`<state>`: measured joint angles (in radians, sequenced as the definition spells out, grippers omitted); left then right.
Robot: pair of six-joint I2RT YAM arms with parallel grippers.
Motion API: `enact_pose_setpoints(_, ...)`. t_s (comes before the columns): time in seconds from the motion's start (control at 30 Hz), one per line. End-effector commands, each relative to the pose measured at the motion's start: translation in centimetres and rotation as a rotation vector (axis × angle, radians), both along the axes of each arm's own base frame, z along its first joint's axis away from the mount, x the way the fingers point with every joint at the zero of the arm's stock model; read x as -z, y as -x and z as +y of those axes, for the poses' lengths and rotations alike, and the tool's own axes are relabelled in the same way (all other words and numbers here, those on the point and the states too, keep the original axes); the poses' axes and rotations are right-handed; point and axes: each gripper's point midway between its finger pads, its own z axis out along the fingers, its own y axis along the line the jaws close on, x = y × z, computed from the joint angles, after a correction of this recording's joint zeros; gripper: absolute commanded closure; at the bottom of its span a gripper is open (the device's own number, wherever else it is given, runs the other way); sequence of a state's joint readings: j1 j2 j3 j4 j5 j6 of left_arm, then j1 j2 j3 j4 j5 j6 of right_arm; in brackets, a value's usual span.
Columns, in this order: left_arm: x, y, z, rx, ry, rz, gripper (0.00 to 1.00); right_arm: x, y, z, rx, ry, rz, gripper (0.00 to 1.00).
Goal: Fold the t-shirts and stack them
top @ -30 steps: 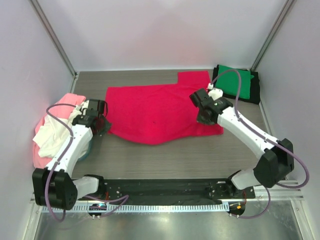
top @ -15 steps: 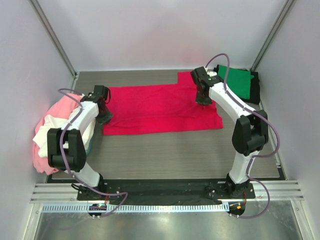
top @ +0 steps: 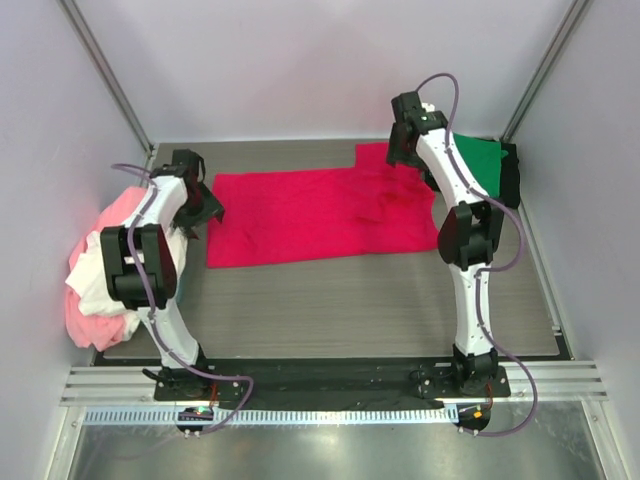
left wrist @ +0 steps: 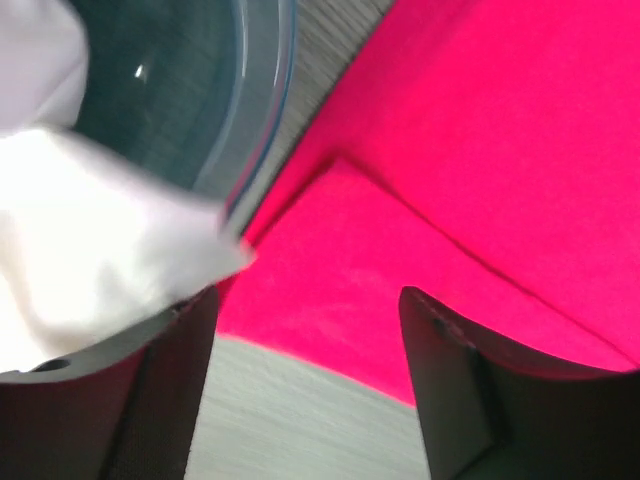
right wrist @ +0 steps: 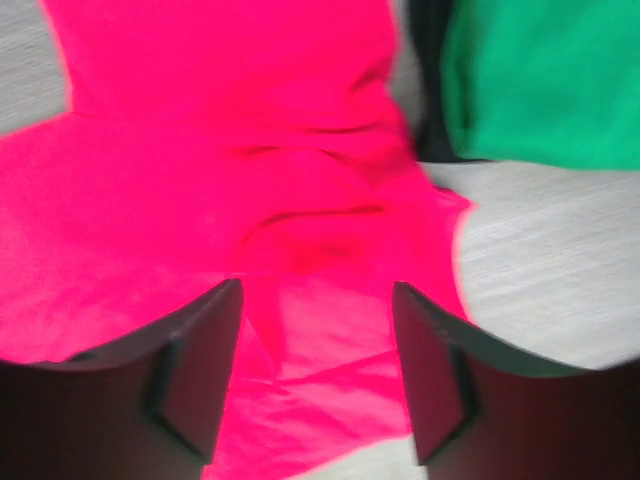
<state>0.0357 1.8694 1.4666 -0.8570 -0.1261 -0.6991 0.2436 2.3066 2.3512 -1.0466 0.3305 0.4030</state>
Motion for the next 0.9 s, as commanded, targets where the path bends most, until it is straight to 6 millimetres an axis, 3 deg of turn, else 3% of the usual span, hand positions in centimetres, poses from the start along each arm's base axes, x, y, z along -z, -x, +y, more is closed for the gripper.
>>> enact_pose_setpoints(0.0,-5.3,1.0,-0.7,0.022,0.051,-0.102,0.25,-3.5,2.5,-2.4,0.014,0.059,0.010,0.29)
enact_pose_setpoints(0.03,-5.7,1.3,-0.8,0.025,0.054,-0.113,0.24,-0.9,4.2,-3.1,0.021,0.067,0.085,0.28)
enact_pose_setpoints(0.07,-5.2,2.4,-1.0,0.025,0.062,-0.099,0.24,-3.1,5.3,-3.4,0.028,0.044,0.035,0.28)
enact_pose_setpoints(0.1,-5.2,2.8,-1.2,0.030,0.070,-0.105,0.24,-3.1,5.5,-3.2,0.034,0.015,0.005,0.28)
enact_pose_setpoints(0.13,-6.1,3.1,-1.6,0.038,0.084,-0.144,0.25,-0.2,8.1,-3.6,0.046,0.010,0.079,0.28)
enact_pose_setpoints(0.17,-5.9,3.7,-1.7,0.036,0.088,-0.145,0.24,-1.8,9.3,-4.0,0.061,-0.024,0.032,0.29)
enact_pose_setpoints(0.2,-4.8,4.7,-2.1,0.041,0.102,-0.133,0.25,-1.8,9.6,-3.4,0.049,-0.090,-0.004,0.29)
enact_pose_setpoints(0.23,-5.2,5.3,-2.3,0.044,0.106,-0.157,0.24,1.8,12.4,-3.4,0.065,-0.119,0.077,0.31)
enact_pose_setpoints(0.27,-4.9,5.8,-2.4,0.043,0.109,-0.161,0.24,1.0,13.4,-3.8,0.073,-0.168,0.044,0.32)
enact_pose_setpoints(0.3,-3.5,7.0,-2.6,0.044,0.112,-0.135,0.24,1.6,13.6,-3.1,0.055,-0.233,0.030,0.33)
enact_pose_setpoints(0.33,-3.7,7.1,-3.3,0.055,0.140,-0.163,0.24,4.4,15.7,-3.3,0.064,-0.255,0.092,0.35)
enact_pose_setpoints(0.37,-3.3,7.4,-3.4,0.056,0.146,-0.163,0.23,4.9,16.2,-3.4,0.065,-0.275,0.093,0.35)
enact_pose_setpoints(0.47,-1.4,8.6,-3.8,0.060,0.163,-0.142,0.23,6.8,17.3,-3.6,0.069,-0.349,0.116,0.38)
enact_pose_setpoints(0.67,0.9,8.8,-3.7,0.043,0.154,-0.135,0.21,9.2,16.7,-5.4,0.112,-0.376,0.143,0.39)
enact_pose_setpoints(0.87,2.0,8.1,-3.4,0.023,0.144,-0.163,0.12,11.0,15.5,-7.2,0.153,-0.413,0.134,0.27)
